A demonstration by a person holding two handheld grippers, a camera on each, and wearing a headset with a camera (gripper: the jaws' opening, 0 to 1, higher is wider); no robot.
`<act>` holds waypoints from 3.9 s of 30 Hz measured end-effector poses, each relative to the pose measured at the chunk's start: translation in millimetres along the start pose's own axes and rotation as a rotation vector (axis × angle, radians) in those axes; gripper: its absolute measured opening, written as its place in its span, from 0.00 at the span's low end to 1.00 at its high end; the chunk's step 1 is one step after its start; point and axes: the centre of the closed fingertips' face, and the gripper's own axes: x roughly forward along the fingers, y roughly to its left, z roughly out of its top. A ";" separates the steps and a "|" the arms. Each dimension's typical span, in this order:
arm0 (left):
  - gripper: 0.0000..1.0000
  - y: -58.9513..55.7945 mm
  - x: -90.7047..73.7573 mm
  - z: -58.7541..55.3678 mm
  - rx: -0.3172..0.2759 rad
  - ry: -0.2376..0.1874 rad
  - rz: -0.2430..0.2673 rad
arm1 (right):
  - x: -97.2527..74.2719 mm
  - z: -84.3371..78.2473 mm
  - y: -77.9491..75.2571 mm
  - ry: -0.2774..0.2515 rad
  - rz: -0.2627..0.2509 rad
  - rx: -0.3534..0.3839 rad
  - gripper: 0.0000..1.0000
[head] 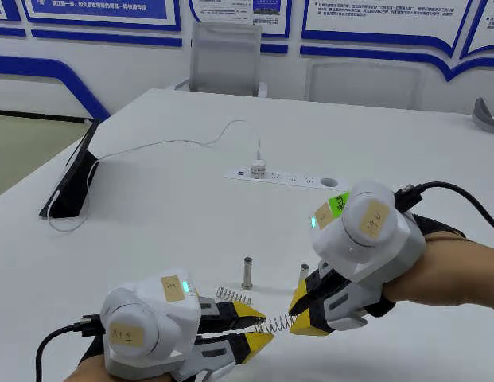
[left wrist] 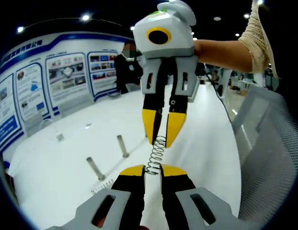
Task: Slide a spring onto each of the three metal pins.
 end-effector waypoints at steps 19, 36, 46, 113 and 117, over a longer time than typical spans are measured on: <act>0.11 -0.8 -0.1 1.2 0.000 -0.004 -0.004 | -10.4 32.9 1.5 -0.046 -0.022 -0.065 0.12; 0.11 -4.5 2.6 3.2 -0.004 -0.006 -0.013 | -6.8 45.9 2.7 -0.082 -0.021 -0.073 0.12; 0.11 -3.4 1.3 4.4 -0.008 -0.012 -0.008 | -4.8 46.4 2.5 -0.087 -0.024 -0.057 0.13; 0.40 12.4 -6.4 -6.4 -0.116 -0.004 0.059 | -20.1 23.3 -26.3 -0.105 -0.087 0.093 0.12; 0.40 13.3 -8.0 -8.6 -0.120 0.000 0.064 | -23.2 18.6 -33.5 -0.104 -0.099 0.109 0.12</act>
